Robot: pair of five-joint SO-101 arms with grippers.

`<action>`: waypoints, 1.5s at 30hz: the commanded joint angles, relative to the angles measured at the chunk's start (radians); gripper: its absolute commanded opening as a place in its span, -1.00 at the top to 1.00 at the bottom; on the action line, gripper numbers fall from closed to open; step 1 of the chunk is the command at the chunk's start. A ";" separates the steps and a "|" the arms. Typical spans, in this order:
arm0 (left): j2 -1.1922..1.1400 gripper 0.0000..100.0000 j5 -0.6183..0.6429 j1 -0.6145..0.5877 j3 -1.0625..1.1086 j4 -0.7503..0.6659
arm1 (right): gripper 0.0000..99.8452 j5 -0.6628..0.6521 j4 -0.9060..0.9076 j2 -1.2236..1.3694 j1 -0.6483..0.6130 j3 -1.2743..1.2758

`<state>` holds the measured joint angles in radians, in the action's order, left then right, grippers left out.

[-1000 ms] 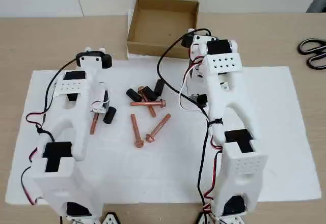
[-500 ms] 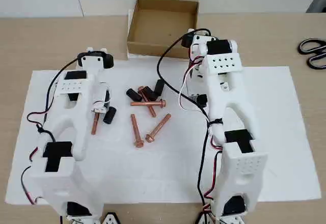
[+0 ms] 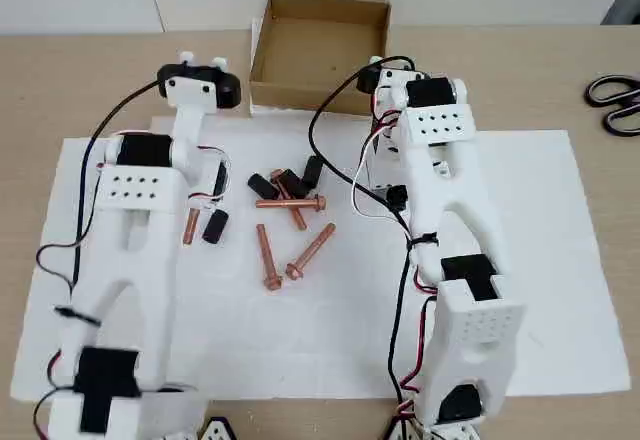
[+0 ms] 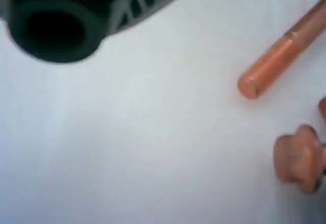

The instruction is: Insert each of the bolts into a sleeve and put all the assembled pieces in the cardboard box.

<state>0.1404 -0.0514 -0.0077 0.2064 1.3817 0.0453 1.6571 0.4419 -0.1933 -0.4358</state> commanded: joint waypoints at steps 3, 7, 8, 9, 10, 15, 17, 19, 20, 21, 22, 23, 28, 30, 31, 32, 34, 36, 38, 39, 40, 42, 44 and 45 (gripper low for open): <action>0.189 0.99 0.009 0.002 -0.018 0.006 | 0.99 -0.009 0.010 -0.249 0.004 -0.049; 0.247 0.99 0.054 -0.005 -0.013 -0.003 | 0.98 -0.011 0.013 -0.478 0.008 -0.044; 0.255 0.99 0.054 -0.003 -0.012 -0.008 | 0.97 -0.009 0.007 -0.539 0.010 -0.037; 0.262 0.99 0.055 -0.009 -0.012 -0.008 | 0.97 -0.008 -0.002 -0.601 0.012 -0.026; 0.269 0.99 0.057 -0.012 -0.012 -0.011 | 0.97 -0.008 -0.027 -0.662 0.008 -0.008; 0.284 0.99 0.152 -0.066 -0.012 -0.014 | 0.97 -0.117 -0.206 -0.944 0.005 0.249; 0.284 0.99 0.181 -0.074 -0.012 -0.014 | 0.98 -0.170 -0.243 -1.053 0.005 0.373; 0.284 0.99 0.192 -0.072 -0.012 -0.014 | 0.98 -0.216 -0.283 -1.145 -0.001 0.493; 0.285 0.99 0.196 -0.069 -0.012 -0.014 | 0.99 -0.236 -0.314 -1.185 -0.013 0.552; 0.288 0.99 0.196 -0.068 -0.012 -0.014 | 1.00 -0.245 -0.343 -1.233 -0.018 0.606; 0.295 0.99 0.196 -0.066 -0.012 -0.014 | 1.00 -0.247 -0.363 -1.273 -0.018 0.652; 0.299 0.99 0.196 -0.066 -0.012 -0.014 | 1.00 -0.249 -0.371 -1.320 -0.024 0.681; 0.319 0.99 0.196 -0.066 -0.012 -0.014 | 1.00 -0.250 -0.369 -1.561 -0.022 0.738; 0.321 0.99 0.196 -0.066 -0.012 -0.012 | 0.99 -0.250 -0.369 -1.652 -0.022 0.787; 0.321 0.99 0.196 -0.066 -0.012 -0.012 | 0.99 -0.252 -0.369 -1.693 -0.021 0.819; 0.321 0.99 0.196 -0.066 -0.012 -0.009 | 0.99 -0.252 -0.369 -1.730 -0.016 0.853; 0.321 0.99 0.196 -0.066 -0.012 -0.008 | 0.99 -0.252 -0.367 -1.805 -0.018 0.933; 0.321 0.99 0.196 -0.066 -0.012 -0.014 | 0.99 -0.232 -0.380 -1.885 -0.024 1.008; 0.321 0.99 0.193 -0.064 -0.012 -0.023 | 0.99 -0.169 -0.409 -1.979 -0.022 1.076; 0.321 0.99 0.192 -0.052 -0.012 -0.031 | 0.99 -0.135 -0.429 -2.029 -0.021 1.114; 0.321 0.99 0.192 -0.038 -0.012 -0.034 | 0.99 -0.101 -0.446 -2.081 -0.021 1.155; 0.321 0.99 0.193 0.009 -0.016 -0.035 | 0.99 -0.037 -0.499 -2.189 -0.021 1.269; 0.322 0.99 0.196 0.071 -0.013 -0.058 | 0.99 -0.014 -0.564 -2.275 -0.016 1.384; 0.321 0.99 0.201 0.094 -0.013 -0.075 | 0.99 -0.015 -0.585 -2.272 -0.016 1.427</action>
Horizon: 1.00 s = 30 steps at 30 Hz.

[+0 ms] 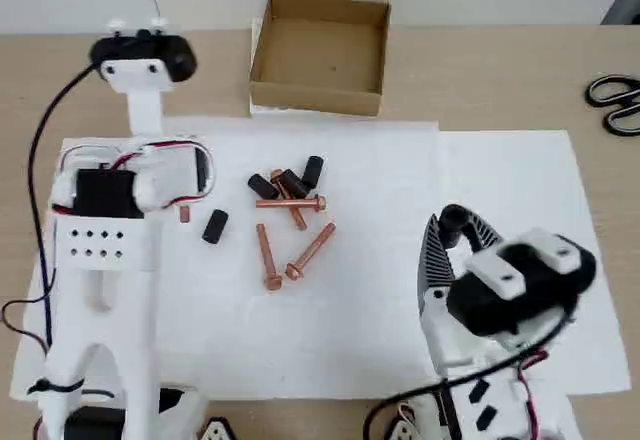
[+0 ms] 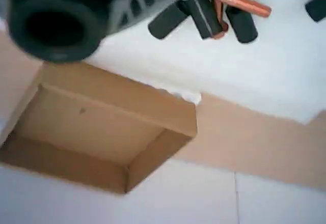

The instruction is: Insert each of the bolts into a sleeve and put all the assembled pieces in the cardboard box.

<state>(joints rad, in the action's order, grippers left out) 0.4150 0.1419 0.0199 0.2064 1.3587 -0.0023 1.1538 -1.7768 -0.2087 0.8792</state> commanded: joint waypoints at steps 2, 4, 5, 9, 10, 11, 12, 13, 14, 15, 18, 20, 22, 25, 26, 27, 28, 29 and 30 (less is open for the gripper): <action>0.046 0.99 0.046 0.094 -0.013 -0.089 | 0.99 0.038 -0.116 -0.024 -0.007 0.143; 0.046 0.99 0.081 0.109 -0.013 -0.135 | 0.99 0.040 -0.191 -0.022 -0.007 0.190; 0.046 0.99 0.095 0.109 -0.013 -0.163 | 0.99 0.035 -0.248 -0.022 -0.007 0.230; 0.046 0.99 0.147 0.114 -0.013 -0.267 | 0.99 0.032 -0.433 -0.019 -0.010 0.411; 0.046 0.99 0.169 0.121 -0.013 -0.298 | 0.99 0.032 -0.470 -0.019 -0.022 0.454; 0.046 0.99 0.189 0.137 -0.013 -0.327 | 0.99 0.032 -0.501 -0.021 -0.041 0.496; 0.048 0.99 0.203 0.150 -0.013 -0.351 | 0.99 0.032 -0.526 -0.021 -0.058 0.529; 0.048 0.99 0.210 0.169 -0.013 -0.377 | 0.99 0.032 -0.544 -0.021 -0.079 0.554; 0.048 0.99 0.213 0.190 -0.013 -0.397 | 0.99 0.032 -0.561 -0.021 -0.104 0.574; 0.048 0.99 0.213 0.209 -0.013 -0.413 | 0.99 0.032 -0.573 -0.021 -0.125 0.591; 0.063 0.99 0.213 0.252 -0.012 -0.428 | 0.99 0.032 -0.601 -0.021 -0.173 0.637; 0.100 0.99 0.212 0.261 -0.007 -0.423 | 0.99 0.032 -0.611 -0.021 -0.183 0.661; 0.158 0.99 0.212 0.259 0.001 -0.427 | 0.99 0.034 -0.619 -0.021 -0.185 0.669; 0.273 0.99 0.210 0.264 0.004 -0.430 | 0.99 0.035 -0.625 -0.021 -0.185 0.667; 0.301 0.99 0.210 0.264 0.007 -0.430 | 0.99 0.035 -0.625 -0.021 -0.182 0.666; 0.316 0.99 0.210 0.264 0.021 -0.434 | 0.99 0.037 -0.625 -0.021 -0.182 0.666; 0.322 0.99 0.210 0.262 0.050 -0.454 | 0.99 0.037 -0.625 -0.021 -0.182 0.666; 0.322 0.99 0.210 0.262 0.094 -0.485 | 0.99 0.037 -0.625 -0.021 -0.182 0.666; 0.322 0.99 0.210 0.262 0.151 -0.525 | 0.99 0.037 -0.625 -0.021 -0.183 0.666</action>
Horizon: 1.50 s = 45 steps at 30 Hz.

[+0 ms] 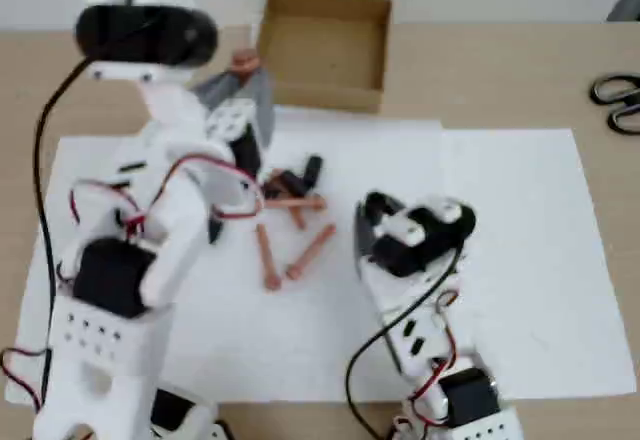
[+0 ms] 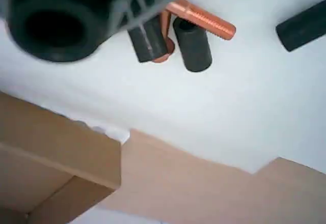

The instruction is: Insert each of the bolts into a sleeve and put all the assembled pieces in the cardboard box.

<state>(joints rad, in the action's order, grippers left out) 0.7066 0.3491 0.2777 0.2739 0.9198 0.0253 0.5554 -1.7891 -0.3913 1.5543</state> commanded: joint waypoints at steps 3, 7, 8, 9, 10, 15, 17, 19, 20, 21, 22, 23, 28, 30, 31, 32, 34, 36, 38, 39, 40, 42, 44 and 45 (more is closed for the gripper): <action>0.038 0.99 0.003 0.009 0.283 -0.272 | 0.99 0.009 -0.027 -0.008 0.002 -0.008; 0.066 0.99 0.006 0.035 0.484 -0.534 | 0.99 0.009 -0.019 -0.008 -0.008 -0.003; 0.075 0.99 0.006 0.055 0.530 -0.582 | 0.99 0.009 -0.015 -0.008 -0.027 0.002; 0.089 0.99 0.006 0.075 0.572 -0.617 | 0.99 0.009 -0.005 -0.010 -0.048 0.012; 0.101 0.99 0.006 0.091 0.610 -0.647 | 0.99 0.009 0.004 -0.010 -0.074 0.026; 0.169 0.99 0.008 0.133 0.742 -0.738 | 0.99 0.009 0.005 -0.012 -0.166 0.103; 0.210 0.99 0.009 0.158 0.766 -0.736 | 0.99 0.009 0.002 -0.024 -0.166 0.112; 0.261 0.99 0.009 0.186 0.799 -0.726 | 0.99 0.009 0.002 -0.028 -0.166 0.114; 0.287 0.99 0.009 0.199 0.808 -0.706 | 0.99 0.009 0.002 -0.028 -0.166 0.112; 0.313 0.99 0.009 0.212 0.817 -0.681 | 0.99 0.009 0.002 -0.028 -0.166 0.112; 0.334 0.99 0.011 0.222 0.820 -0.649 | 0.99 0.009 0.002 -0.028 -0.166 0.112; 0.353 0.99 0.011 0.232 0.820 -0.612 | 0.99 0.009 0.002 -0.028 -0.166 0.112; 0.390 0.99 0.074 0.244 0.820 -0.549 | 0.99 0.009 0.002 -0.027 -0.166 0.107; 0.388 0.99 0.075 0.244 0.820 -0.549 | 0.99 0.008 0.002 -0.027 -0.166 0.106; 0.388 0.99 0.075 0.244 0.820 -0.549 | 0.99 0.008 0.002 -0.027 -0.166 0.106; 0.388 0.99 0.075 0.244 0.820 -0.549 | 0.99 0.008 0.002 -0.027 -0.166 0.106; 0.388 0.99 0.075 0.249 0.834 -0.552 | 0.99 0.008 0.002 -0.027 -0.166 0.106; 0.388 0.99 0.075 0.249 0.863 -0.591 | 0.99 0.008 0.002 -0.027 -0.166 0.104; 0.388 0.99 0.075 0.249 0.912 -0.658 | 0.99 0.008 0.002 -0.027 -0.166 0.104; 0.388 0.99 0.075 0.249 0.935 -0.690 | 0.99 0.008 0.002 -0.027 -0.166 0.104; 0.388 0.99 0.075 0.249 0.952 -0.712 | 0.99 0.008 0.002 -0.027 -0.166 0.104; 0.388 0.99 0.075 0.249 0.963 -0.724 | 0.99 0.008 0.002 -0.027 -0.166 0.104; 0.390 0.99 0.075 0.249 0.963 -0.726 | 0.99 0.008 0.002 -0.027 -0.168 0.104; 0.391 0.99 0.075 0.249 0.963 -0.726 | 0.99 0.008 0.002 -0.027 -0.170 0.104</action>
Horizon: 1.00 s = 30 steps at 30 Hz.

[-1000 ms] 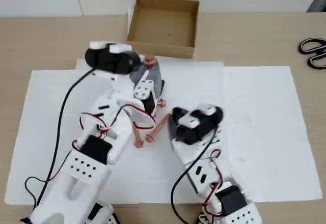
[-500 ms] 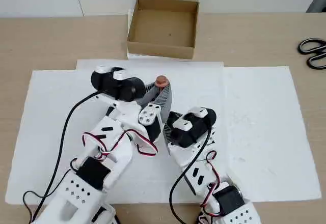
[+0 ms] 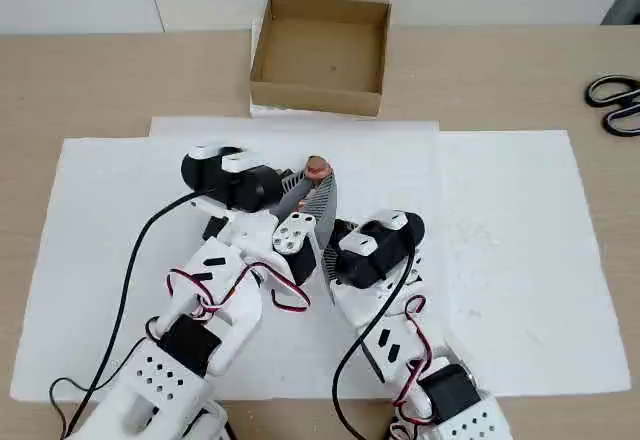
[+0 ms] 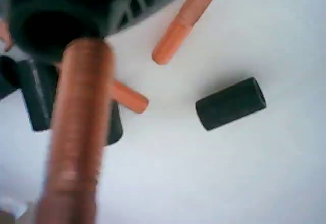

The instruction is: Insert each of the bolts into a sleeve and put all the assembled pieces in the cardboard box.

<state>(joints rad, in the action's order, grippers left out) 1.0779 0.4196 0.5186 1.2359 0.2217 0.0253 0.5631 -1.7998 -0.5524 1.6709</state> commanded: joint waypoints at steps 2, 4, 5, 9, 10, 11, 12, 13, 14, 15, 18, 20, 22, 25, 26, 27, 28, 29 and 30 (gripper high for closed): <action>0.023 0.99 0.005 0.006 -0.001 -0.031 | 0.99 0.008 -0.005 -0.016 -0.008 -0.012; 0.023 0.99 0.005 0.006 -0.001 -0.031 | 0.99 0.008 -0.005 -0.016 -0.010 -0.012; 0.023 0.99 0.005 0.008 -0.001 -0.031 | 0.99 0.009 -0.005 -0.016 -0.010 -0.012; 0.023 0.99 0.005 0.008 -0.001 -0.031 | 0.99 0.009 -0.005 -0.016 -0.010 -0.012; 0.023 0.99 0.005 0.008 -0.001 -0.031 | 0.99 0.009 -0.005 -0.016 -0.010 -0.012; 0.025 0.99 0.005 0.008 -0.002 -0.032 | 0.99 0.009 -0.005 -0.016 -0.010 -0.012; 0.025 0.99 0.005 0.008 -0.005 -0.035 | 0.99 0.009 -0.005 -0.016 -0.010 -0.012; 0.025 0.99 0.005 0.008 -0.008 -0.040 | 0.99 0.009 -0.005 -0.016 -0.010 -0.012; 0.025 0.99 0.005 0.008 -0.010 -0.044 | 0.99 0.009 -0.005 -0.016 -0.010 -0.012; 0.025 0.99 0.005 0.009 -0.013 -0.044 | 0.99 0.009 -0.005 -0.016 -0.012 -0.012; 0.023 0.99 0.005 0.009 -0.019 -0.044 | 0.99 0.009 -0.005 -0.016 -0.012 -0.012; 0.021 0.99 0.006 0.009 -0.019 -0.044 | 0.99 0.009 -0.005 -0.016 -0.012 -0.012; 0.023 0.99 0.018 0.012 -0.019 -0.044 | 0.99 0.009 -0.005 -0.016 -0.012 -0.012; 0.025 0.99 0.031 0.025 -0.022 -0.040 | 0.99 0.009 -0.007 -0.016 -0.012 -0.012; 0.025 0.99 0.031 0.025 -0.022 -0.040 | 0.99 0.009 -0.007 -0.016 -0.012 -0.012; 0.025 0.99 0.031 0.023 -0.019 -0.040 | 0.99 0.009 -0.007 -0.016 -0.012 -0.012; 0.025 0.99 0.031 0.023 -0.019 -0.040 | 0.99 0.009 -0.007 -0.016 -0.012 -0.012; 0.025 0.99 0.031 0.023 -0.018 -0.040 | 0.99 0.009 -0.007 -0.016 -0.012 -0.012; 0.025 0.99 0.031 0.023 -0.018 -0.038 | 0.99 0.009 -0.007 -0.016 -0.012 -0.012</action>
<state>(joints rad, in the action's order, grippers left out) 1.0779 0.4427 0.5355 1.2421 0.2033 0.0253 0.5631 -1.7998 -0.5585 1.6709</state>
